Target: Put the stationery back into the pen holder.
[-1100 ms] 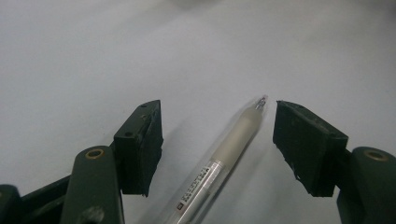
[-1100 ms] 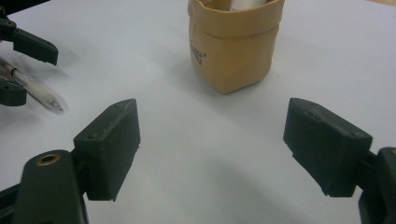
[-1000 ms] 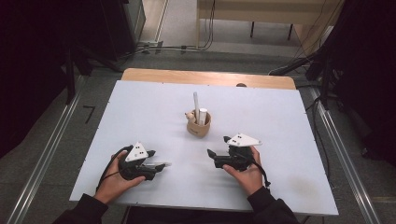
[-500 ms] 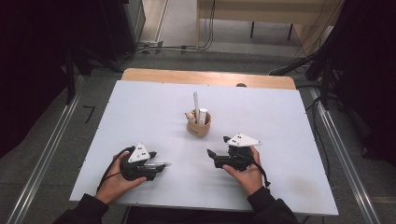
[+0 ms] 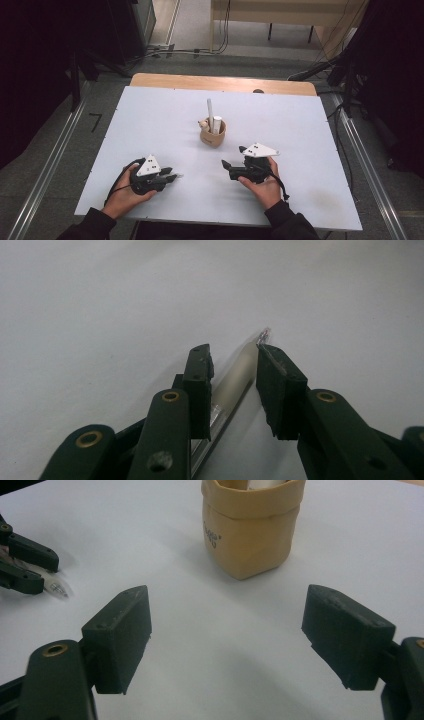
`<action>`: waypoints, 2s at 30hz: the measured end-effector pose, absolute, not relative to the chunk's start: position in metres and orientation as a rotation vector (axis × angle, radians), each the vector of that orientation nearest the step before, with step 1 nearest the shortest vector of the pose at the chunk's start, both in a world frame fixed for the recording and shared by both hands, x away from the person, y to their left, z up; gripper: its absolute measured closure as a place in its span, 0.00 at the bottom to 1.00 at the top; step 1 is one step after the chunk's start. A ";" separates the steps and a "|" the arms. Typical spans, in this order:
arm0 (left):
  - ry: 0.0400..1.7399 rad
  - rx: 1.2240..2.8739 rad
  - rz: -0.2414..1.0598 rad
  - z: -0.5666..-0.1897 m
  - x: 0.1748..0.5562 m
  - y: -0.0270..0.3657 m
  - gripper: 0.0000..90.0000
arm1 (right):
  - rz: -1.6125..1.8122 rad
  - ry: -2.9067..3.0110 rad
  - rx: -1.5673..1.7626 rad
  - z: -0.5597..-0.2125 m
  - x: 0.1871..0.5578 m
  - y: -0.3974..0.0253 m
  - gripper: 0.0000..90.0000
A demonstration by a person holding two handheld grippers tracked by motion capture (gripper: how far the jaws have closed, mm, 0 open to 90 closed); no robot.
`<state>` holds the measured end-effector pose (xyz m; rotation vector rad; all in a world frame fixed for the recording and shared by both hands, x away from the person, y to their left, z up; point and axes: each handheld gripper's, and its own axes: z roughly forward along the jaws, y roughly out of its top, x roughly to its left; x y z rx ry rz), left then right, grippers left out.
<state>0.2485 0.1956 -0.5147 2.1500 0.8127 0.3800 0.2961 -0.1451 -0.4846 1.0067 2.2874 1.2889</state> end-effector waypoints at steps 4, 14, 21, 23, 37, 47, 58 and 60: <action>0.808 2.151 0.376 -0.515 0.248 0.195 0.79 | 1.288 2.290 1.010 -0.485 0.296 -0.145 0.20; 0.819 2.148 0.353 -0.514 0.250 0.195 0.91 | 1.287 2.291 1.008 -0.485 0.296 -0.144 0.20; 0.878 2.097 0.255 -0.513 0.255 0.198 0.91 | 1.287 2.292 1.009 -0.485 0.296 -0.144 0.21; 0.900 2.058 0.200 -0.513 0.257 0.199 0.91 | 1.289 2.291 1.009 -0.485 0.296 -0.144 0.21; 0.990 1.830 -0.001 -0.506 0.270 0.210 0.91 | 1.292 2.290 1.015 -0.485 0.297 -0.144 0.21; 0.985 1.771 -0.015 -0.499 0.279 0.204 0.91 | 1.295 2.287 1.020 -0.485 0.298 -0.144 0.21; 0.982 1.741 0.012 -0.492 0.287 0.199 0.91 | 1.300 2.282 1.022 -0.485 0.300 -0.143 0.21; 0.977 1.736 0.014 -0.491 0.289 0.197 0.91 | 1.302 2.283 1.022 -0.485 0.300 -0.143 0.21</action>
